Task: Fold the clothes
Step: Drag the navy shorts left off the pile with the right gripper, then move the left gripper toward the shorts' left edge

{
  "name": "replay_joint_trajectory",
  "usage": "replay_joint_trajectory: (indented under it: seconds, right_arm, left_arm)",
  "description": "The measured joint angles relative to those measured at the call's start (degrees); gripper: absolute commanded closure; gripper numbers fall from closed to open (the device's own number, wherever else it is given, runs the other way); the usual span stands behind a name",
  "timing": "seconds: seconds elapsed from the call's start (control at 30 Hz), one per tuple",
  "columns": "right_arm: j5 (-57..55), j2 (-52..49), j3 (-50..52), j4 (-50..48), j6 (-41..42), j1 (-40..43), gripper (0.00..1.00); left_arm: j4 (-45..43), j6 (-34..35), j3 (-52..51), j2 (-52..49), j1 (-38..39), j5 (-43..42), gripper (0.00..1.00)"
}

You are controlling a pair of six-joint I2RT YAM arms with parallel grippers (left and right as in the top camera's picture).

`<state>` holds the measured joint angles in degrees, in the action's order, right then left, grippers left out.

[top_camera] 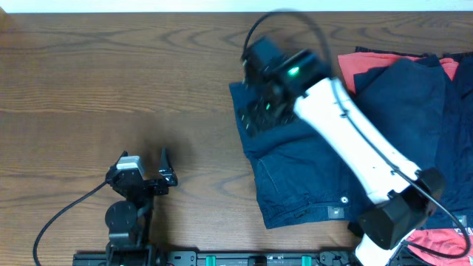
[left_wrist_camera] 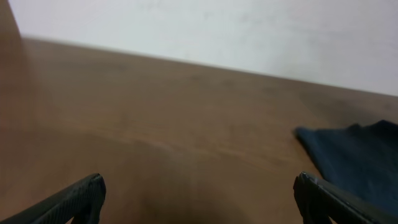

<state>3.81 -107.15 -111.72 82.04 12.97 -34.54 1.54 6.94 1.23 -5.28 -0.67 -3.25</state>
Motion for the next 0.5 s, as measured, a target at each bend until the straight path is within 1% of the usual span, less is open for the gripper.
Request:
replay_joint_trajectory:
  seconds: [0.03,0.13,0.27,0.37,0.5]
  right_arm:
    - [0.3,0.2,-1.9,0.8,-0.1,0.7,0.01]
    - [0.9,0.3,-6.3,3.4,-0.4,1.7,0.01]
    - [1.5,0.4,-8.5,4.6,-0.6,1.7,0.01]
    - [1.7,0.4,-8.5,4.9,-0.6,1.7,0.01]
    - [1.8,0.4,-8.5,5.0,-0.7,1.7,0.01]
  left_arm:
    - [0.0,0.7,0.0,-1.0,0.0,0.1,0.02]
    - [-3.8,2.3,-0.1,-5.8,0.0,0.4,0.02]
    - [-9.4,3.4,1.2,-12.8,0.0,0.6,0.02]
    - [-10.0,3.6,6.4,-20.9,0.0,0.7,0.02]
    - [-9.4,3.8,17.3,-35.0,0.0,0.4,0.02]
